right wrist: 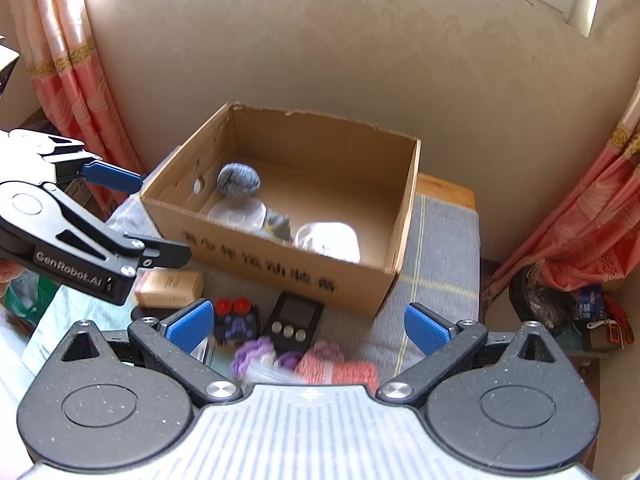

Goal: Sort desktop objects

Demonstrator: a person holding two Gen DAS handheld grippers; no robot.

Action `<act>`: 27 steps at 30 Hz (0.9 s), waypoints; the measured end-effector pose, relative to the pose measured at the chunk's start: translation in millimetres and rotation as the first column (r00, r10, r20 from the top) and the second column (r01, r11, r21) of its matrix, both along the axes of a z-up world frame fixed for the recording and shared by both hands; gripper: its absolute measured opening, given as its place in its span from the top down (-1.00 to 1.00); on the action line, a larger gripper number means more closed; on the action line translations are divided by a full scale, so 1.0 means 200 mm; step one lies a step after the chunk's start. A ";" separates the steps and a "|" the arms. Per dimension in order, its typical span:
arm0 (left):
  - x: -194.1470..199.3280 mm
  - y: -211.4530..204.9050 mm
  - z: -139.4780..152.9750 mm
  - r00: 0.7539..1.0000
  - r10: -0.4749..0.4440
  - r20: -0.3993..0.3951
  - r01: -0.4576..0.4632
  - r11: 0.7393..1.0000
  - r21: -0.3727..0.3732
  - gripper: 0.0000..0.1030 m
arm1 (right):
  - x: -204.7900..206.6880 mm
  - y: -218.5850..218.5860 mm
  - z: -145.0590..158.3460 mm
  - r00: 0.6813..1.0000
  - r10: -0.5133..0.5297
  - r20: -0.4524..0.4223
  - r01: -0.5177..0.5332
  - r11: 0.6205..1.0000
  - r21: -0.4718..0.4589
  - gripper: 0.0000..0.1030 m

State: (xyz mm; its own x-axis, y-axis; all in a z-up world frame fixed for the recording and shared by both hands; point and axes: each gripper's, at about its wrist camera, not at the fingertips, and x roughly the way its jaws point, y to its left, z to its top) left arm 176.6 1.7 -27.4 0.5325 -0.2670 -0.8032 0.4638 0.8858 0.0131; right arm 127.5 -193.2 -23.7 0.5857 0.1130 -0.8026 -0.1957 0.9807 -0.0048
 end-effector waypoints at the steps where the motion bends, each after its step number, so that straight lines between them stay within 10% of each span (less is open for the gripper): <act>1: -0.02 0.00 -0.01 1.000 0.004 -0.004 -0.004 1.000 0.005 -0.79 | -0.02 0.00 -0.01 1.000 0.000 -0.004 0.000 1.000 0.000 -1.00; 27: -0.29 0.07 -0.49 0.918 0.305 -0.255 -0.327 0.944 -0.049 -0.79 | -0.33 -0.07 -0.35 0.990 -0.039 -0.134 0.048 0.997 0.064 -1.00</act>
State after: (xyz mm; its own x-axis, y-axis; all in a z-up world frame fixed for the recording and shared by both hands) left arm 117.9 16.0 -125.2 0.3949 -0.1925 -0.8983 0.1385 0.9791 -0.1489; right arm 61.1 -206.5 -93.6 0.4806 0.1456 -0.8647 -0.1472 0.9855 0.0841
